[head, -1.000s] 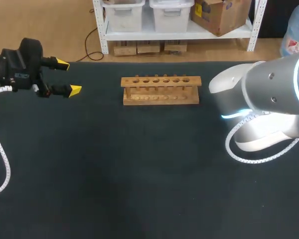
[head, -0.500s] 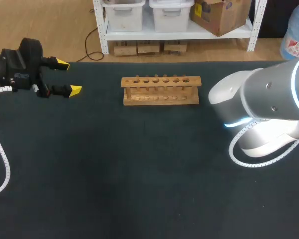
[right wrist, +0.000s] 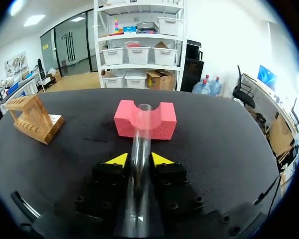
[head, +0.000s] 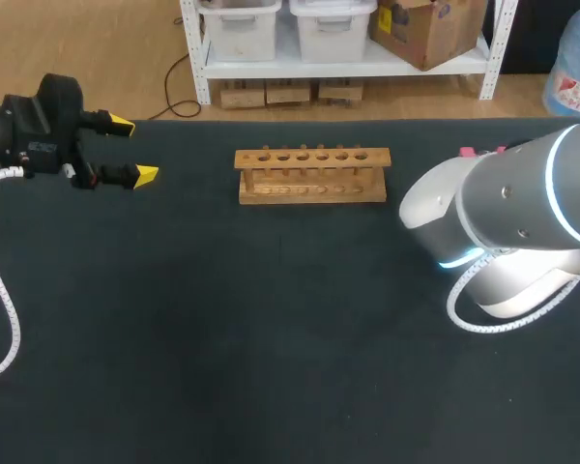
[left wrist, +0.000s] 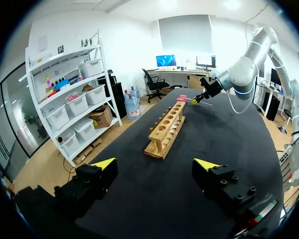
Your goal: Grasp the test tube, adjust it, and insert it.
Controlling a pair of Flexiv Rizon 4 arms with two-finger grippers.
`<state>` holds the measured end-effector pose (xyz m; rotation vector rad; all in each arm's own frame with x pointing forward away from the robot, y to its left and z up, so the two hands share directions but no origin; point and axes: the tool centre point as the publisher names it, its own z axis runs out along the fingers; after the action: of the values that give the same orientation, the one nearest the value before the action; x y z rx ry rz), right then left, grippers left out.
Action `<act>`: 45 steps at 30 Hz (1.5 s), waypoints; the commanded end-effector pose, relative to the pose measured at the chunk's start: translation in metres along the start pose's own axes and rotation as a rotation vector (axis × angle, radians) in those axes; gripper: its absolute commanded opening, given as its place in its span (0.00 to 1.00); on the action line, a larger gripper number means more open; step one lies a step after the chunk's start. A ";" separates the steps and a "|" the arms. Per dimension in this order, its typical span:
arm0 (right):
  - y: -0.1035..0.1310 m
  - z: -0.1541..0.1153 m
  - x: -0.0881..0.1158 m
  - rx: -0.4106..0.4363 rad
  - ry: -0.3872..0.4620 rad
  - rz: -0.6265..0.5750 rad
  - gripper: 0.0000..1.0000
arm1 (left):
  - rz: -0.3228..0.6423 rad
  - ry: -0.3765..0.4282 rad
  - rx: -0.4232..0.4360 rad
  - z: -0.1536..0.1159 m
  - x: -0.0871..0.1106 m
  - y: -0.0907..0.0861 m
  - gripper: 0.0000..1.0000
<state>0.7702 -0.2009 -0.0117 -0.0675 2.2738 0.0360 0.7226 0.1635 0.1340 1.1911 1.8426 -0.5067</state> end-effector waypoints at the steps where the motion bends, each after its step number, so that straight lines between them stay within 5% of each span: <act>1: 0.000 0.000 -0.002 0.002 0.006 0.002 0.01 | 0.003 -0.009 -0.004 0.000 0.002 -0.001 1.00; 22: 0.001 -0.017 -0.014 0.065 -0.057 0.089 0.00 | 0.003 -0.009 -0.004 0.000 0.002 -0.001 1.00; 45: 0.045 -0.096 -0.038 0.096 -0.142 0.144 0.00 | 0.003 -0.009 -0.004 0.000 0.002 -0.001 1.00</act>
<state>0.7291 -0.1641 0.0721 0.1494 2.1345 0.0059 0.7226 0.1636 0.1340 1.1911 1.8427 -0.5066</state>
